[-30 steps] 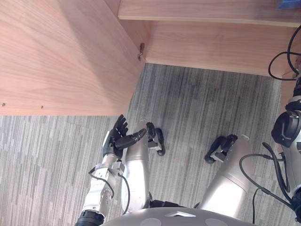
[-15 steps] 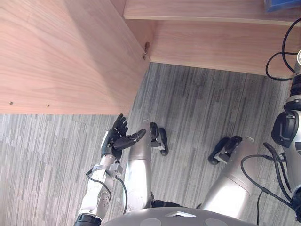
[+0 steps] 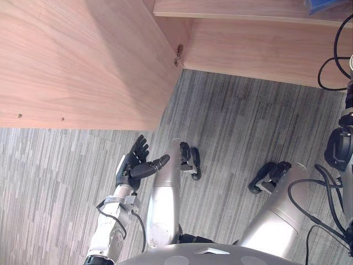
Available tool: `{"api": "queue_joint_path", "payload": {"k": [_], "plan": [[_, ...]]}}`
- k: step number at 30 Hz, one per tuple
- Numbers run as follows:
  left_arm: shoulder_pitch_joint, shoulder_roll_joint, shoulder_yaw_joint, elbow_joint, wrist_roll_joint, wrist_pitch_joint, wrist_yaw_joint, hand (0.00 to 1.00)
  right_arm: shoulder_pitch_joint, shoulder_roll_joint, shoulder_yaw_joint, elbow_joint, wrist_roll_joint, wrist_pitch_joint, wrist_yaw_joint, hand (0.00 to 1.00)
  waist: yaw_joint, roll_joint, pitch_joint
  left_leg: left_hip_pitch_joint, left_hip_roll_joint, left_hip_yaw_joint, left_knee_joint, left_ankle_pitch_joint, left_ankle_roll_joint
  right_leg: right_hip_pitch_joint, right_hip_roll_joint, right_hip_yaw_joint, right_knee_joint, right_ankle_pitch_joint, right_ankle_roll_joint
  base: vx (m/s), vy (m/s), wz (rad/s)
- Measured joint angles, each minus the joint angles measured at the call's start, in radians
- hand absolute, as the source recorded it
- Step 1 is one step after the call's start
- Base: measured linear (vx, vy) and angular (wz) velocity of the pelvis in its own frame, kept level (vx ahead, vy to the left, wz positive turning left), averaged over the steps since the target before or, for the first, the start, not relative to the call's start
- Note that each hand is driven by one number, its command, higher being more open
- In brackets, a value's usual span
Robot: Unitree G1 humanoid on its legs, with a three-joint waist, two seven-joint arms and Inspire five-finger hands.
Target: Walk over to the cabinet, pick up the folder, carry it to the office cabinet, place the folder inside the office cabinet, then close the office cabinet door
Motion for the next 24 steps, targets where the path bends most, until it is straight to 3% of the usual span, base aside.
{"api": "queue_joint_path", "payload": {"k": [17, 22, 24], "plan": [[-0.004, -0.001, -0.037, -0.001, 0.000, 0.000, 0.014, 1.00, 0.008, 0.019, -0.069, -0.016, 0.001, -0.014, 0.003, 0.00, -0.002, 0.001, 0.000, 0.010, 0.001, 0.016, -0.011, 0.001, 0.000, -0.011, 0.020, 0.024, -0.031, 0.030, 0.008, -0.03, 0.031, -0.04], [-0.007, 0.027, -0.074, -0.001, 0.001, 0.002, 0.009, 1.00, 0.085, 0.105, -0.131, -0.097, 0.001, -0.042, 0.001, 0.00, -0.017, 0.001, 0.000, 0.081, 0.007, 0.052, -0.030, -0.023, 0.027, -0.004, 0.038, 0.046, -0.056, 0.168, -0.009, -0.03, 0.103, -0.28], [-0.007, 0.033, -0.075, 0.001, -0.001, 0.002, 0.007, 1.00, 0.095, 0.124, -0.126, -0.108, -0.006, -0.046, 0.000, 0.00, -0.021, 0.001, -0.001, 0.113, 0.013, 0.081, -0.040, -0.034, 0.044, 0.025, 0.041, 0.039, -0.108, 0.174, -0.009, -0.02, 0.117, -0.43]]}}
